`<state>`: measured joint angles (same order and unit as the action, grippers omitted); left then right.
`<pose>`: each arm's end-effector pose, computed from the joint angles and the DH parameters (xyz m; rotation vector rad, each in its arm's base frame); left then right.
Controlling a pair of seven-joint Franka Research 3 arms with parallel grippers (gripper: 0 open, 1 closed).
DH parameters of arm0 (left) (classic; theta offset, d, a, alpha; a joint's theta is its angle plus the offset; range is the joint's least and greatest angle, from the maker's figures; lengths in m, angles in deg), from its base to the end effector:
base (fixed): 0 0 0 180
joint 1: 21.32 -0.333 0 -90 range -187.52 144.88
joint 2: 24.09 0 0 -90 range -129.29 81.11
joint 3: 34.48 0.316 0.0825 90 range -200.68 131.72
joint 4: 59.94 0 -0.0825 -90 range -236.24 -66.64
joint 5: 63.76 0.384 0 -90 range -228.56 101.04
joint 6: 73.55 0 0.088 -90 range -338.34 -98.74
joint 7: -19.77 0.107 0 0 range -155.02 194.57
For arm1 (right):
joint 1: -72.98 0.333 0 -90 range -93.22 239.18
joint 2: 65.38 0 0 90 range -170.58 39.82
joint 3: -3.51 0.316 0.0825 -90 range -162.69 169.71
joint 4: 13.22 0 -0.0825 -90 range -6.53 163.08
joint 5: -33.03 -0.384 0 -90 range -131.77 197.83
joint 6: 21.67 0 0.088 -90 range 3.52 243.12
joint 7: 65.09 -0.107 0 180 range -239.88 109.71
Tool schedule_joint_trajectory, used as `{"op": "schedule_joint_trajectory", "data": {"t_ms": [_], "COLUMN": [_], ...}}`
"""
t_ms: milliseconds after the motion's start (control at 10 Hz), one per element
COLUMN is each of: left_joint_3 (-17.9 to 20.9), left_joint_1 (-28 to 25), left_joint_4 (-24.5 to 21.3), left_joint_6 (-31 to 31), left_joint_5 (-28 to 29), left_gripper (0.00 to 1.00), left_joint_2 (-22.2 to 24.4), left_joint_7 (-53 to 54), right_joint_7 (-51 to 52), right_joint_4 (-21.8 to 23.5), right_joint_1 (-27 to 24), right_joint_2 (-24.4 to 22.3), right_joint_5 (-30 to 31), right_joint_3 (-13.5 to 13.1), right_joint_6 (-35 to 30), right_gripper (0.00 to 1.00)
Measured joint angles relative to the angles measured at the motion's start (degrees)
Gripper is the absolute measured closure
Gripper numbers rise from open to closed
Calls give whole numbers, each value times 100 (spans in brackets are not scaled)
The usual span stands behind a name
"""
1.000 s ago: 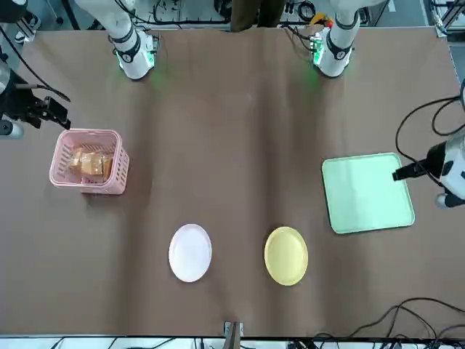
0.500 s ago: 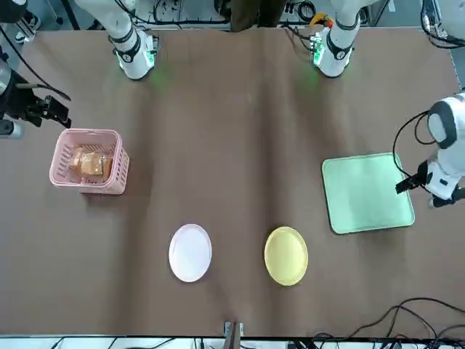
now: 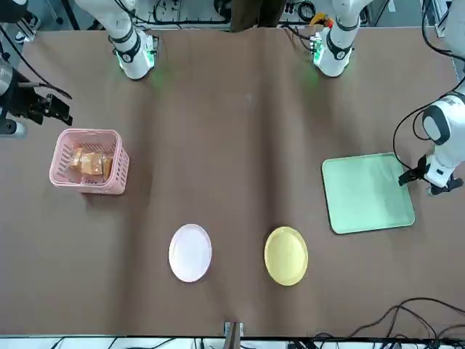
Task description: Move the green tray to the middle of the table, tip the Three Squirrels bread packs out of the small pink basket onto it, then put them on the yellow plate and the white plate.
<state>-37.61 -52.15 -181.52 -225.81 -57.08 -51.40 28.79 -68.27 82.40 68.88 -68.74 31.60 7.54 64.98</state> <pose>0.5163 0.2673 0.1885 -3.0702 -0.3566 -0.0730 0.5280 0.0032 0.6054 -3.1184 0.0886 0.1539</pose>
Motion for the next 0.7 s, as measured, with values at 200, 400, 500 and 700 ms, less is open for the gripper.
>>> {"op": "schedule_joint_trajectory", "data": {"t_ms": [200,400,500,700], "left_joint_3": [-61,-86,-85,-71], "left_joint_1": [13,17,14,1], "left_joint_4": [1,3,3,2], "left_joint_6": [-38,-39,-38,-33], "left_joint_5": [0,3,6,6], "left_gripper": [1,14,32,62], "left_joint_2": [-61,-61,-64,-79], "left_joint_7": [0,33,168,304], "right_joint_7": [1,3,4,5], "right_joint_4": [0,0,0,0], "right_joint_1": [0,0,0,0], "right_joint_2": [-1,-1,-1,-2], "right_joint_5": [0,0,0,0], "right_joint_3": [1,1,1,1], "right_joint_6": [0,0,0,0], "right_gripper": [1,1,1,1]}}
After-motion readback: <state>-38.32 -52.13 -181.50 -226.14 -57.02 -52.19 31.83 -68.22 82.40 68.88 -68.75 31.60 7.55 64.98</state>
